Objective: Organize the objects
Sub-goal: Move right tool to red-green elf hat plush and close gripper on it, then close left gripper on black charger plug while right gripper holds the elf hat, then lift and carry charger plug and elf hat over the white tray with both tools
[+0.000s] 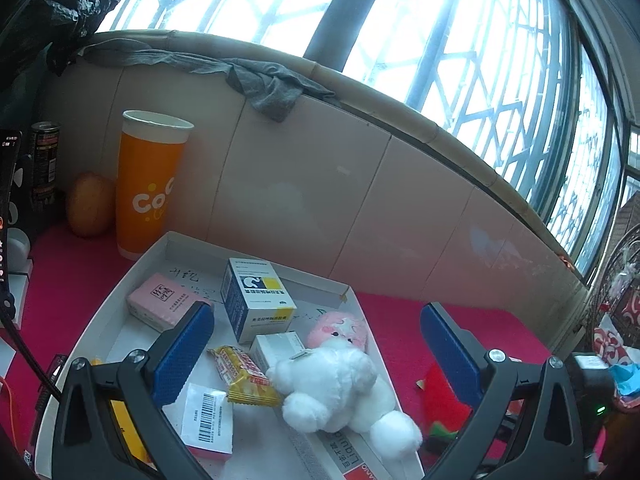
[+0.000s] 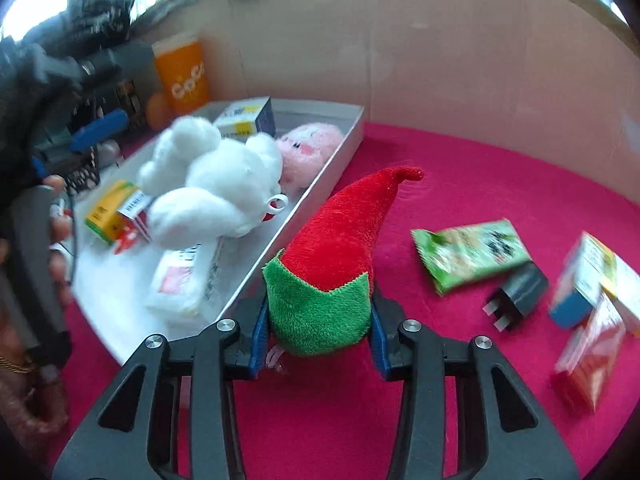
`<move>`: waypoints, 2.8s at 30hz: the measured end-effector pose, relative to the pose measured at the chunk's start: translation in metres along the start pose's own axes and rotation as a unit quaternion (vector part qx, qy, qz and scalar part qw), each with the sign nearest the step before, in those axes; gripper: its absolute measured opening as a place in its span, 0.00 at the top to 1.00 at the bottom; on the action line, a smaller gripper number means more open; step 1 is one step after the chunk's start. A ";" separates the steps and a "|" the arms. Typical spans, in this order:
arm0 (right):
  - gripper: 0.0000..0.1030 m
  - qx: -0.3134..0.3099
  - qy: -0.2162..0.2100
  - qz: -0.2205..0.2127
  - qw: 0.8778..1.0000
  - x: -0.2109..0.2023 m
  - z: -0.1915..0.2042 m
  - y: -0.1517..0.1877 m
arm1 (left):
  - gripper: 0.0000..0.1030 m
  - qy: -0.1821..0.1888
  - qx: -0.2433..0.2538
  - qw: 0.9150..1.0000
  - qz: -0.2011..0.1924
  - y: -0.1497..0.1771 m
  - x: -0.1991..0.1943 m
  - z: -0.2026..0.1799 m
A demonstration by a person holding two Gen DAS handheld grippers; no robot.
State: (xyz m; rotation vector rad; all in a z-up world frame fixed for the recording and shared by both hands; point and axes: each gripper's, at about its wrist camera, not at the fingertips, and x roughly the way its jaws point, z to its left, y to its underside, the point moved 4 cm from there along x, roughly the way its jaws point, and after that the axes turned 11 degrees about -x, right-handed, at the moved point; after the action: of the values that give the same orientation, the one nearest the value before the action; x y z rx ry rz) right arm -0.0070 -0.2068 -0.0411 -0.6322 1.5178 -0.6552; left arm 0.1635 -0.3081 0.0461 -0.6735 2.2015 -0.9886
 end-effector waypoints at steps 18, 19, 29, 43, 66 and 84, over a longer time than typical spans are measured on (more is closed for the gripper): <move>0.61 0.212 0.201 0.036 0.956 -0.141 -0.174 0.138 | 0.00 0.058 0.199 0.957 0.204 0.125 0.047 -0.145; 0.61 0.212 0.204 0.037 0.955 -0.141 -0.177 0.141 | 0.00 0.056 0.207 0.952 0.220 0.134 0.055 -0.153; 0.59 0.240 0.153 0.027 0.958 -0.128 -0.184 0.151 | 0.19 0.035 0.233 0.928 0.289 0.169 0.118 -0.184; 0.58 0.273 0.115 -0.002 0.955 -0.128 -0.190 0.157 | 0.41 0.026 0.280 0.911 0.302 0.195 0.146 -0.197; 0.59 0.270 0.126 0.000 0.955 -0.127 -0.189 0.155 | 0.72 0.041 0.299 0.941 0.153 0.176 0.057 -0.196; 0.59 0.242 0.193 0.018 0.951 -0.133 -0.186 0.150 | 0.72 0.042 0.257 0.962 0.083 0.135 -0.006 -0.136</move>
State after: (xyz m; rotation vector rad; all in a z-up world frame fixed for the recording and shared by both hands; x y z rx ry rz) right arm -0.1871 -0.0018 -0.0537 -0.0993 1.6333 -1.1256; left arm 0.0453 -0.1610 0.0129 -0.2077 1.9082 -1.4411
